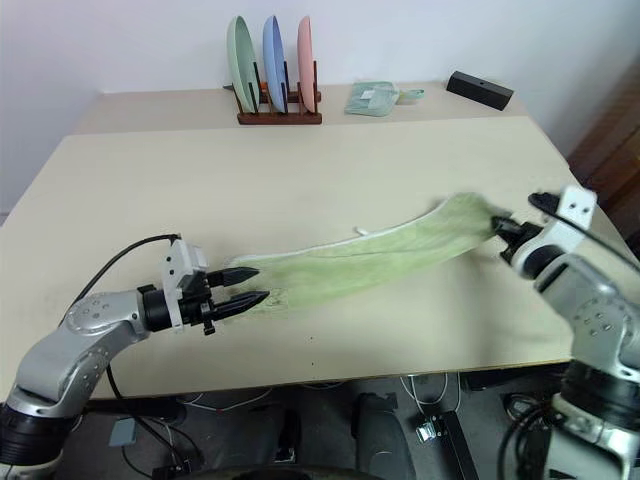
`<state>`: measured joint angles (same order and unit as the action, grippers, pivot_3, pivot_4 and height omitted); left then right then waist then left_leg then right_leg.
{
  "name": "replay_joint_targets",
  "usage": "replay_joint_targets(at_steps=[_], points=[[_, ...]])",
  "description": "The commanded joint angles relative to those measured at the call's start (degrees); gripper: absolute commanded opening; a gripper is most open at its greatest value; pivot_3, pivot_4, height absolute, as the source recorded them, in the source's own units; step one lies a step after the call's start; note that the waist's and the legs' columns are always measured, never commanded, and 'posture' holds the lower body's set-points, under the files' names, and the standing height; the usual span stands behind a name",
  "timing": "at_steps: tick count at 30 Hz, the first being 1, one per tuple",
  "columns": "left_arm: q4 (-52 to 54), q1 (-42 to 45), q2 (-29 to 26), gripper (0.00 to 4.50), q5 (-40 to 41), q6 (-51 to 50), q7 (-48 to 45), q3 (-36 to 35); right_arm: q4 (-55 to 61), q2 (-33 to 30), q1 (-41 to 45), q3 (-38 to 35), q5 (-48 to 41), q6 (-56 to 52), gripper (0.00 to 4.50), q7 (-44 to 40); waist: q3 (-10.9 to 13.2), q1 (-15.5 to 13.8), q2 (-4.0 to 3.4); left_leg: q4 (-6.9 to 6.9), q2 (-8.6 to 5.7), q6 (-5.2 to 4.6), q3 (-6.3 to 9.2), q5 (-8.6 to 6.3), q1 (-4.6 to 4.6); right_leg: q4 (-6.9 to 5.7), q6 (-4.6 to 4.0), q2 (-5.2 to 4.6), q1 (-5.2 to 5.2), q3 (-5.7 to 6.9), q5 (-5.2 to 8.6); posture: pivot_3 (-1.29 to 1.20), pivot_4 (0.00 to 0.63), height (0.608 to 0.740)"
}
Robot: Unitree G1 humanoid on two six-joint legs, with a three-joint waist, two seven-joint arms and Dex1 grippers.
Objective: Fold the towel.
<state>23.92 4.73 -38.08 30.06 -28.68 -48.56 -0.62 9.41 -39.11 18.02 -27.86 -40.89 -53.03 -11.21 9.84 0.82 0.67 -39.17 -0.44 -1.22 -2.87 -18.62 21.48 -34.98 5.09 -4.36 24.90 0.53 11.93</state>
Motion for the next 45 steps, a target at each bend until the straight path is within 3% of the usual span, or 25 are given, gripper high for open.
replay_joint_targets(at_steps=[1,7,12,21,25,27,28,31,37,45], points=[[0.1,0.9,0.2,2.35,-0.6,1.5,-0.5,0.0,6.8,-6.7,-3.0,12.6,8.7,9.3,0.03,-11.2,0.0,0.1,0.0,0.01,0.0,-0.01,0.0,0.0,0.0,0.0,0.02,0.0,0.01,0.0,0.01,0.0,0.15,0.74],[0.4,0.4,0.2,2.35,-1.1,2.0,-0.5,-0.1,13.9,-13.8,-6.2,28.2,20.7,22.9,0.03,-24.3,0.0,-0.3,0.05,0.0,0.02,-0.01,0.0,-0.01,0.02,0.01,0.05,-0.01,0.02,0.0,0.02,0.0,0.15,0.74],[1.1,-0.4,0.4,2.35,-1.1,2.0,0.3,-0.4,15.9,-15.0,-6.6,35.1,26.7,27.6,0.03,-29.9,0.1,-0.3,0.09,-0.04,-0.02,-0.01,0.0,-0.01,0.02,0.03,0.03,-0.1,0.01,0.01,0.03,0.0,0.15,0.74],[1.2,-0.3,0.4,2.35,-1.2,1.7,0.5,-0.3,8.7,-11.7,-3.9,38.8,34.2,33.0,0.03,-32.2,0.1,-0.3,0.12,-0.04,-0.03,-0.01,-0.01,-0.01,0.01,0.03,0.0,-0.15,0.02,0.02,0.03,0.0,0.15,0.74],[1.5,-0.6,0.3,2.35,-1.1,1.5,0.6,-0.5,9.3,-12.9,-4.9,36.2,31.3,33.0,1.29,-37.1,0.1,-0.4,0.11,-0.04,-0.03,-0.01,0.02,-0.01,0.02,0.02,0.0,-0.17,0.02,0.03,0.03,0.0,0.15,0.74],[1.9,-1.1,0.1,2.35,-0.9,1.2,0.6,-0.8,10.5,-12.4,-5.1,32.7,27.9,31.1,2.38,-38.1,0.1,-0.4,0.11,-0.04,-0.04,-0.01,0.02,-0.01,0.02,0.03,0.0,-0.2,0.01,0.04,0.03,0.0,0.15,0.74],[2.2,-1.9,-0.2,2.35,-0.7,1.1,0.6,-1.4,11.4,-12.2,-4.5,28.2,22.0,28.0,2.8,-39.8,0.1,-0.4,0.11,-0.04,-0.04,-0.01,0.02,-0.01,0.02,0.03,0.0,-0.24,0.0,0.04,0.03,0.0,0.15,0.74],[2.7,-3.9,-0.3,2.35,-0.1,0.5,1.0,-2.4,10.9,-11.5,-1.8,19.1,9.2,19.9,2.66,-42.4,0.1,-0.2,0.1,-0.04,-0.03,-0.01,0.02,-0.01,0.01,0.03,0.0,-0.31,0.01,0.0,0.02,0.0,0.15,0.74],[4.7,-7.2,2.3,2.35,2.9,-2.2,4.0,-3.0,3.6,-6.3,1.8,22.1,14.5,21.0,0.04,-36.5,0.1,-0.2,0.14,-0.03,0.03,0.01,0.09,-0.02,-0.01,0.02,-0.03,-0.33,-0.01,0.01,0.02,0.0,0.15,0.74],[10.4,-13.1,4.7,2.35,5.4,-5.3,8.1,-3.3,-14.6,2.6,2.1,31.3,27.0,37.1,0.04,-34.6,0.1,-0.3,0.13,-0.04,-0.02,0.01,0.05,-0.02,0.0,0.01,-0.05,-0.4,-0.01,0.01,0.01,0.0,0.15,0.74]])
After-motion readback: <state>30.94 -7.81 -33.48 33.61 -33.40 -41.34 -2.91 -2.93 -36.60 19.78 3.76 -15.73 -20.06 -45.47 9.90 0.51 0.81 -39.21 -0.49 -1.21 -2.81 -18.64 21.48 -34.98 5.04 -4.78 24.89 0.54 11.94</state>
